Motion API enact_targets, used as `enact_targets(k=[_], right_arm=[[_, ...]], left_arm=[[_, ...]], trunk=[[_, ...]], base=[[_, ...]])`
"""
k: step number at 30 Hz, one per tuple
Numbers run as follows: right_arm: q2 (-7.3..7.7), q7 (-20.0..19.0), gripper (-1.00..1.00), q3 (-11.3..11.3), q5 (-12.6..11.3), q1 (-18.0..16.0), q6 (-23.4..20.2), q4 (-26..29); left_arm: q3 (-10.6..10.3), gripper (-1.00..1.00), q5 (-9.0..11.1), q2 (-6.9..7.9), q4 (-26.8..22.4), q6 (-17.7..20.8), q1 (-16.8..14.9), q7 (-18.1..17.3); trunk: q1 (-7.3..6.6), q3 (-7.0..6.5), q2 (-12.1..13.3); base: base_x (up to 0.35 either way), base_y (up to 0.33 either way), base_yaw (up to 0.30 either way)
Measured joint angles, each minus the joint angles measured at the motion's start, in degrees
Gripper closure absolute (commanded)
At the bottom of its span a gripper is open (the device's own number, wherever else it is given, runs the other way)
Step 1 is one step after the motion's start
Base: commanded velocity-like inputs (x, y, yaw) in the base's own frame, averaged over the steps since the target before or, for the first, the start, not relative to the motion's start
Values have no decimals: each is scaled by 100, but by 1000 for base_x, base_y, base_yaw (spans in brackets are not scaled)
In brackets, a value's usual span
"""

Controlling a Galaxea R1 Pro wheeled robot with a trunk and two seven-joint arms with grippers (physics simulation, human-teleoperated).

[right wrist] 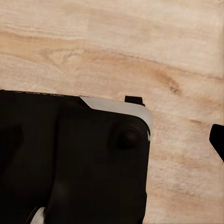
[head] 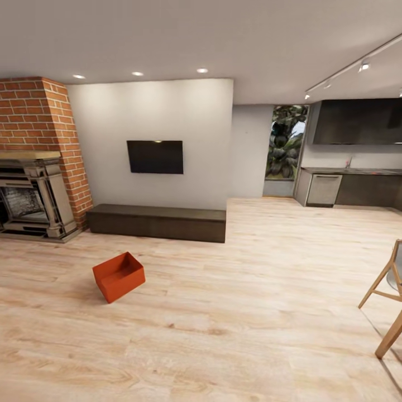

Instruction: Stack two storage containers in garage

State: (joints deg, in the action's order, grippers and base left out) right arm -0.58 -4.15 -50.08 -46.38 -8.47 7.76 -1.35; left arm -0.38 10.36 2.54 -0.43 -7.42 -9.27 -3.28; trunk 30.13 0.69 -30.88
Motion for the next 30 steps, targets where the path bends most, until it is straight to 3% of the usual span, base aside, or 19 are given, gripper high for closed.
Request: enact_targets(k=[30], right_arm=[[58,7,-100,63,-11,0,-51,-8]], left_arm=[[0,-100,3,2,0,20,0,0]], trunk=[[0,0,0]], base=[[324,0,0]])
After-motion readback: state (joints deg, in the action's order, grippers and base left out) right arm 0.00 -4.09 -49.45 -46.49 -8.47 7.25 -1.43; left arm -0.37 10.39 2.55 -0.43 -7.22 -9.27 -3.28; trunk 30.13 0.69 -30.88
